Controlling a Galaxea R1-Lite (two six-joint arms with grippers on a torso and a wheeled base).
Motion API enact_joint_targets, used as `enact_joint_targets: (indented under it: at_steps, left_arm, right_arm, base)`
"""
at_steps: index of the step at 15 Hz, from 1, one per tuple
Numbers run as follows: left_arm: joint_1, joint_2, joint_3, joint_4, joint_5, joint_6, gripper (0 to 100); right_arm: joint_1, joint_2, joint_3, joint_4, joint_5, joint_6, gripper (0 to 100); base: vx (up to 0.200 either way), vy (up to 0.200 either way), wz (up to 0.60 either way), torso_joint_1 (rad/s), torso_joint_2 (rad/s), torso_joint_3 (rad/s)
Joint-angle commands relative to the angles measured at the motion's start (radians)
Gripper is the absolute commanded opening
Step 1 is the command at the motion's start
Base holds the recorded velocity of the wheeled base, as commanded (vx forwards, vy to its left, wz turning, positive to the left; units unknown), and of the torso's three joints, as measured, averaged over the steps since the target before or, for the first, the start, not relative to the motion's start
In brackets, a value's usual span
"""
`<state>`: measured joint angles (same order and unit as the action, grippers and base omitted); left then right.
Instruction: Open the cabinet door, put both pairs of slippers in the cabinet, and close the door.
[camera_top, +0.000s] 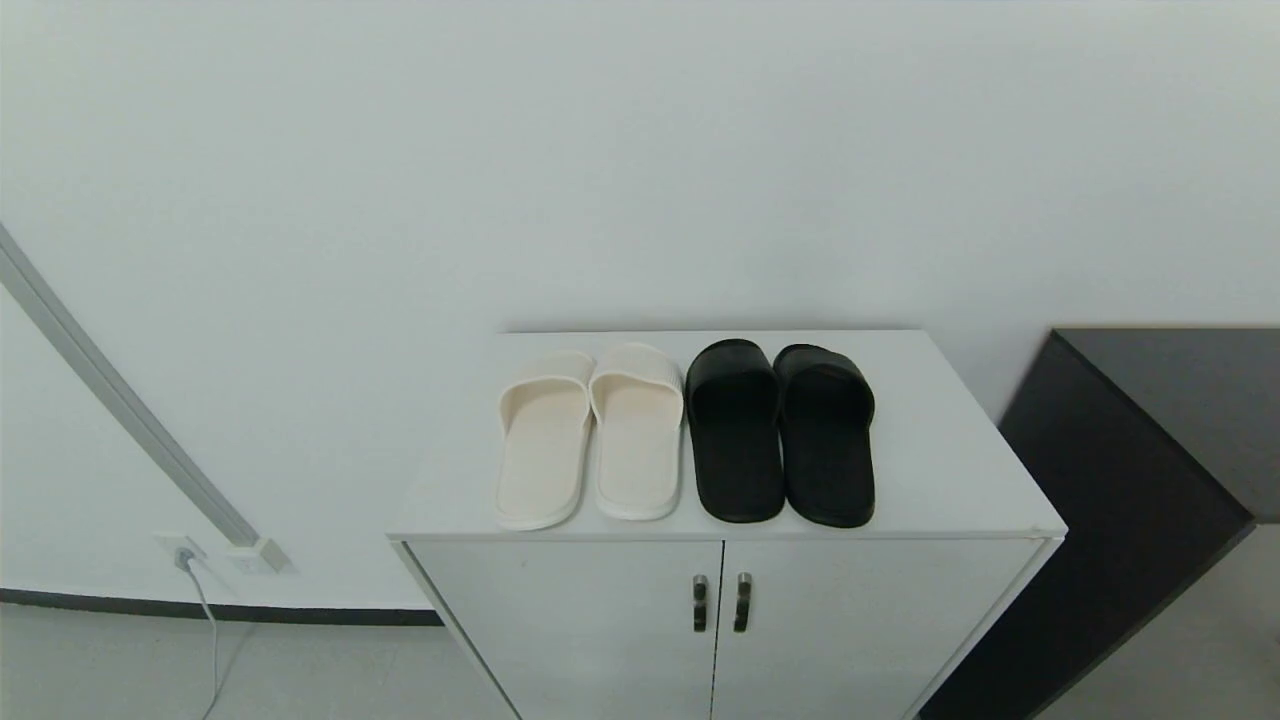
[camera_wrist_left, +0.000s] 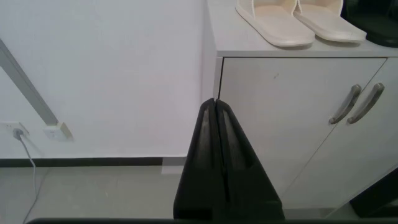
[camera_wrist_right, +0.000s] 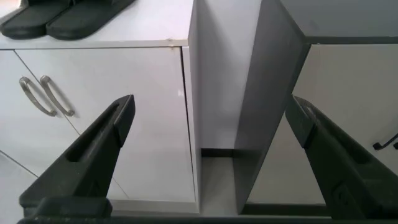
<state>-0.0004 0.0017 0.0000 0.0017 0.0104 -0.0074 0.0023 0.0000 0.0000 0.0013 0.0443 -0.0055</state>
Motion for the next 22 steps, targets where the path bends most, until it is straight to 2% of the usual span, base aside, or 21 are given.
enact_joint_targets:
  at_steps: [1, 4, 5, 6, 7, 8, 9, 11, 13, 15, 17, 18, 19, 22]
  left_arm:
    - [0.0, 0.001, 0.0, 0.0, 0.0, 0.0, 0]
    - [0.0, 0.001, 0.0, 0.0, 0.0, 0.0, 0]
    - [0.0, 0.001, 0.0, 0.0, 0.0, 0.001, 0]
    - [-0.001, 0.001, 0.0, 0.0, 0.0, 0.001, 0]
    - [0.0, 0.001, 0.0, 0.0, 0.0, 0.004, 0]
    - [-0.001, 0.001, 0.0, 0.0, 0.0, 0.004, 0]
    - [0.0, 0.001, 0.0, 0.0, 0.0, 0.004, 0]
    - [0.0, 0.001, 0.0, 0.0, 0.0, 0.004, 0]
    - [0.0, 0.001, 0.0, 0.0, 0.0, 0.004, 0]
    - [-0.001, 0.001, 0.0, 0.0, 0.0, 0.004, 0]
    - [0.0, 0.001, 0.0, 0.0, -0.001, 0.004, 0]
    - [-0.001, 0.001, 0.0, 0.0, -0.001, 0.004, 0]
    - [0.0, 0.001, 0.0, 0.0, -0.001, 0.004, 0]
    - [0.0, 0.001, 0.0, 0.0, -0.001, 0.004, 0]
  right_arm:
    - [0.001, 0.0, 0.0, -0.001, -0.003, 0.002, 100]
    - [0.001, 0.0, -0.005, -0.024, -0.043, 0.019, 100]
    - [0.007, 0.041, -0.161, -0.06, -0.044, 0.125, 100]
    - [0.008, 0.101, -0.241, -0.006, -0.034, 0.15, 100]
    - [0.005, 0.193, -0.275, 0.094, 0.031, 0.058, 100]
    - [0.005, 0.255, -0.262, 0.108, 0.075, 0.03, 100]
    - [0.01, 0.376, -0.252, 0.085, 0.129, 0.025, 100]
    - [0.041, 0.597, -0.255, -0.098, 0.169, 0.022, 100]
    - [0.151, 0.775, -0.265, -0.248, 0.149, 0.03, 100]
    - [0.323, 0.94, -0.333, -0.326, -0.006, 0.096, 100]
    - [0.601, 1.068, -0.465, -0.32, -0.254, 0.274, 100]
    - [0.689, 1.141, -0.506, -0.325, -0.365, 0.308, 100]
    - [0.74, 1.215, -0.551, -0.328, -0.405, 0.332, 100]
    - [0.772, 1.348, -0.666, -0.328, -0.411, 0.361, 100]
  base:
    - [0.0, 0.0, 0.0, 0.0, 0.0, 0.0]
    - [0.0, 0.0, 0.0, 0.0, 0.0, 0.0]
    - [0.0, 0.0, 0.0, 0.0, 0.0, 0.0]
    - [0.0, 0.0, 0.0, 0.0, 0.0, 0.0]
    - [0.0, 0.0, 0.0, 0.0, 0.0, 0.0]
    - [0.0, 0.0, 0.0, 0.0, 0.0, 0.0]
    - [0.0, 0.0, 0.0, 0.0, 0.0, 0.0]
    - [0.0, 0.0, 0.0, 0.0, 0.0, 0.0]
    - [0.0, 0.0, 0.0, 0.0, 0.0, 0.0]
    - [0.0, 0.0, 0.0, 0.0, 0.0, 0.0]
    - [0.0, 0.0, 0.0, 0.0, 0.0, 0.0]
    - [0.0, 0.0, 0.0, 0.0, 0.0, 0.0]
    - [0.0, 0.0, 0.0, 0.0, 0.0, 0.0]
    - [0.0, 0.0, 0.0, 0.0, 0.0, 0.0]
